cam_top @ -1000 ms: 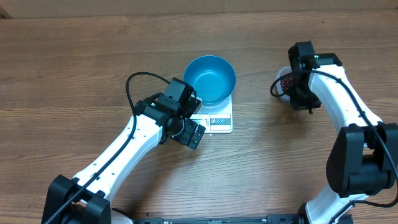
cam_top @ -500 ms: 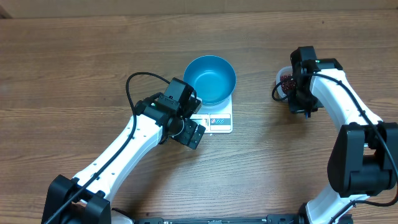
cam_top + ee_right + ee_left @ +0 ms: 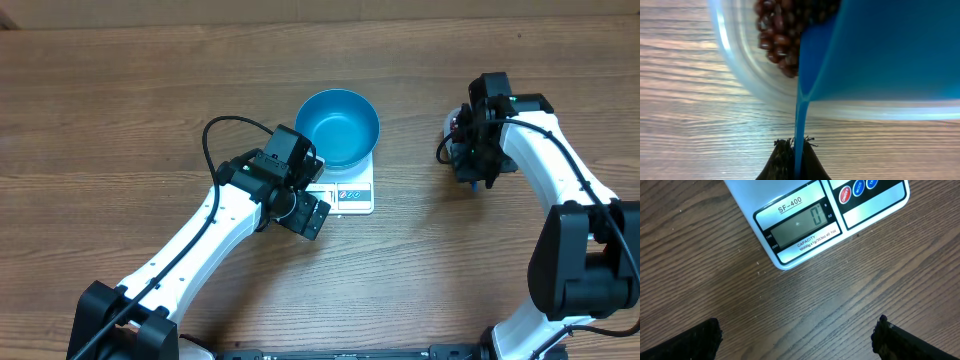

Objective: Scoop item into bowl and weigh 150g on scale

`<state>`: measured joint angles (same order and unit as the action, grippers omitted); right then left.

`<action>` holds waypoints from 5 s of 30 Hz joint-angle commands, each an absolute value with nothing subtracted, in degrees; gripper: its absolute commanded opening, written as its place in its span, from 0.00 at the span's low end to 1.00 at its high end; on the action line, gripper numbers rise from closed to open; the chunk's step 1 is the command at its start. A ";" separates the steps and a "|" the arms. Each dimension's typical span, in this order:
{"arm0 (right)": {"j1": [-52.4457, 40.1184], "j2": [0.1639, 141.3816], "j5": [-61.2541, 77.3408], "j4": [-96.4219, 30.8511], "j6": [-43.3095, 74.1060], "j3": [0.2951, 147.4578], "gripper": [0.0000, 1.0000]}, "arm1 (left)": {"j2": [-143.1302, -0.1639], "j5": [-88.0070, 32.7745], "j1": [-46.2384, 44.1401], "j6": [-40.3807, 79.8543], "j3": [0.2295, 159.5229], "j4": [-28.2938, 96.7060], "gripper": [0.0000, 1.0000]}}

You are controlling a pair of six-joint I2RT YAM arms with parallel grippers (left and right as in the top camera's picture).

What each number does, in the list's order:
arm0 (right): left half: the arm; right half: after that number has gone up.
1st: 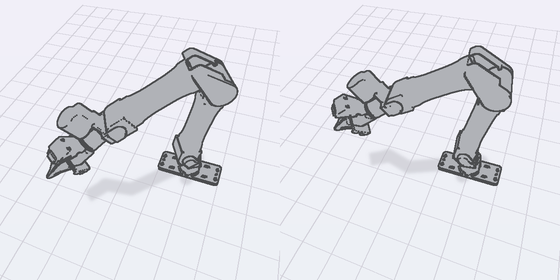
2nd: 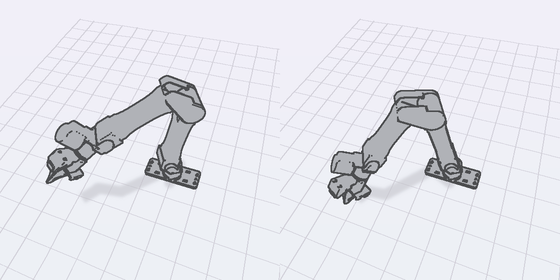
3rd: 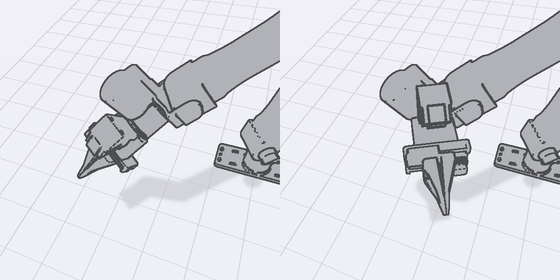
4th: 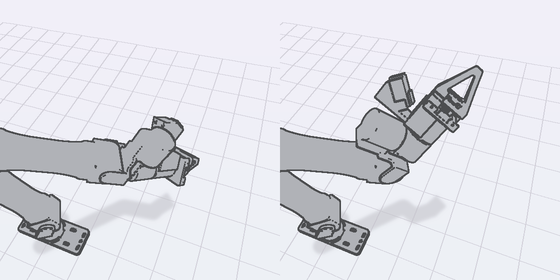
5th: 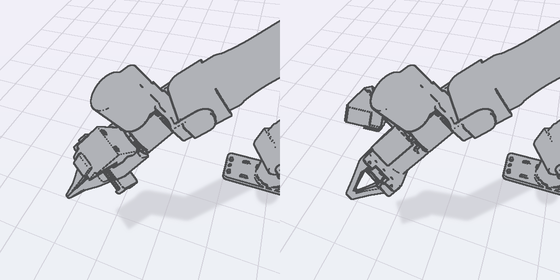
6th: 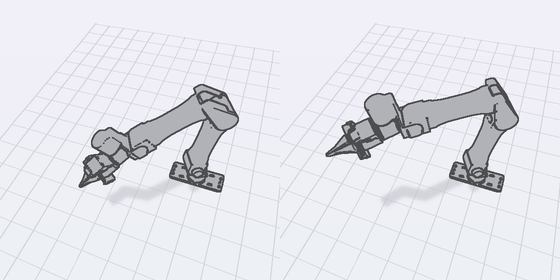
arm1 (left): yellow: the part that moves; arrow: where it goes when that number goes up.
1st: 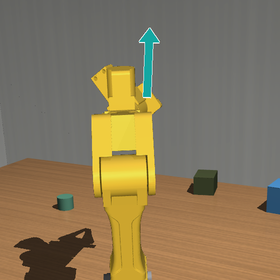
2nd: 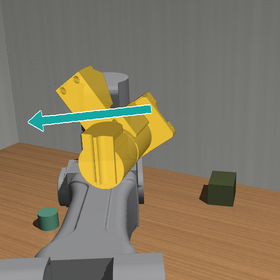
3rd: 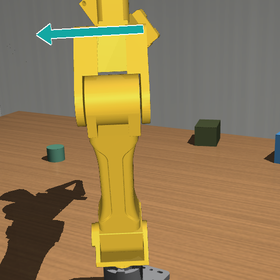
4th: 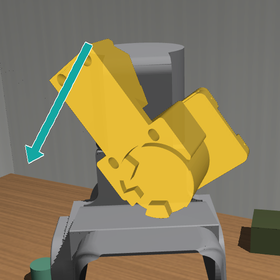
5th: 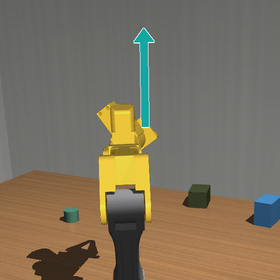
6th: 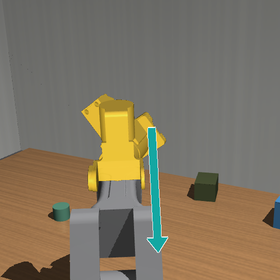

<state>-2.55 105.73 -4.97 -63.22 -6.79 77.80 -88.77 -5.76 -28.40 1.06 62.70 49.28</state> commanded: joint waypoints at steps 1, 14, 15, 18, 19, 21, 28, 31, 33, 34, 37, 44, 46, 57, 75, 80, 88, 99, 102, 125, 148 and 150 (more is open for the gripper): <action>-2.48 106.52 -7.84 -63.46 -6.44 76.82 0.04 | -87.72 -5.56 -28.14 -0.03 62.89 49.21 1.00; -2.55 106.50 -22.74 -67.20 -5.41 81.87 0.04 | -87.72 -5.54 -28.14 -0.03 62.89 49.19 1.00; -2.55 106.50 -23.40 -67.42 -5.32 81.87 0.04 | -87.72 -5.56 -28.14 -0.03 62.89 49.21 1.00; -2.55 106.52 -29.98 -67.72 -2.15 81.78 0.04 | -87.72 -5.54 -28.14 -0.03 62.89 49.19 1.00; -2.55 106.52 -31.31 -67.75 -1.39 81.73 0.04 | -87.72 -5.56 -28.14 -0.03 62.89 49.21 1.00; -2.48 106.52 -31.46 -67.20 -0.97 81.38 0.04 | -87.72 -5.54 -28.14 -0.03 62.89 49.21 0.99; -2.50 106.52 -31.51 -61.65 -0.86 76.47 0.04 | -87.72 -5.54 -28.14 -0.03 62.89 49.21 1.00; -2.50 106.52 -31.48 -60.45 -0.86 75.02 0.04 | -87.72 -5.54 -28.14 -0.03 62.89 49.21 1.00; -2.50 106.52 -31.16 -60.47 -0.86 74.59 0.04 | -87.72 -5.56 -28.14 -0.03 62.89 49.19 1.00; -2.50 106.52 -29.63 -60.47 -0.86 74.19 0.04 | -87.72 -5.56 -28.14 -0.03 62.89 49.21 0.99; -2.50 106.52 -26.28 -59.81 -1.48 73.14 0.04 | -87.72 -5.54 -28.14 -0.03 62.89 49.19 0.99; -2.55 106.52 -17.41 -59.13 -4.60 72.79 0.04 | -87.72 -5.54 -28.14 -0.03 62.89 49.19 0.99; -2.55 106.52 -17.21 -59.27 -4.60 72.79 0.04 | -87.72 -5.54 -28.14 -0.03 62.89 49.21 1.00; 1.37 106.52 -15.88 -58.11 -6.55 72.82 0.04 | -87.72 -5.54 -28.14 -0.03 62.89 49.21 0.99; 3.88 106.52 1.04 -61.06 -8.47 74.37 0.03 | -87.72 -5.54 -28.14 -0.03 62.89 49.21 1.00; 3.95 106.52 2.79 -60.93 -6.92 74.37 0.03 | -87.72 -5.54 -28.14 -0.03 62.89 49.21 1.00; 3.95 106.52 11.66 -60.71 -7.81 74.35 0.03 | -87.72 -5.54 -28.14 -0.03 62.89 49.19 0.99; 8.99 106.52 19.70 -59.22 -6.04 74.35 0.03 | -87.72 -5.54 -28.14 -0.03 62.89 49.21 1.00; 12.43 106.52 24.84 -59.20 -6.07 74.35 0.03 | -87.72 -5.56 -28.14 -0.03 62.89 49.19 0.99; 21.65 106.52 31.88 -60.71 -6.48 74.32 0.18 | -87.72 -5.54 -28.14 -0.03 62.89 49.21 0.99; 19.29 106.52 22.61 -59.24 -6.50 79.15 0.43 | -87.72 -5.54 -28.14 -0.03 62.89 49.21 0.99; 18.50 106.52 20.21 -59.02 -6.39 78.24 0.43 | -87.72 -5.54 -28.14 -0.03 62.89 49.21 1.00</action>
<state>19.88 106.26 24.38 -59.37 -6.22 78.37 -88.77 -5.76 -28.38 1.06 62.70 49.28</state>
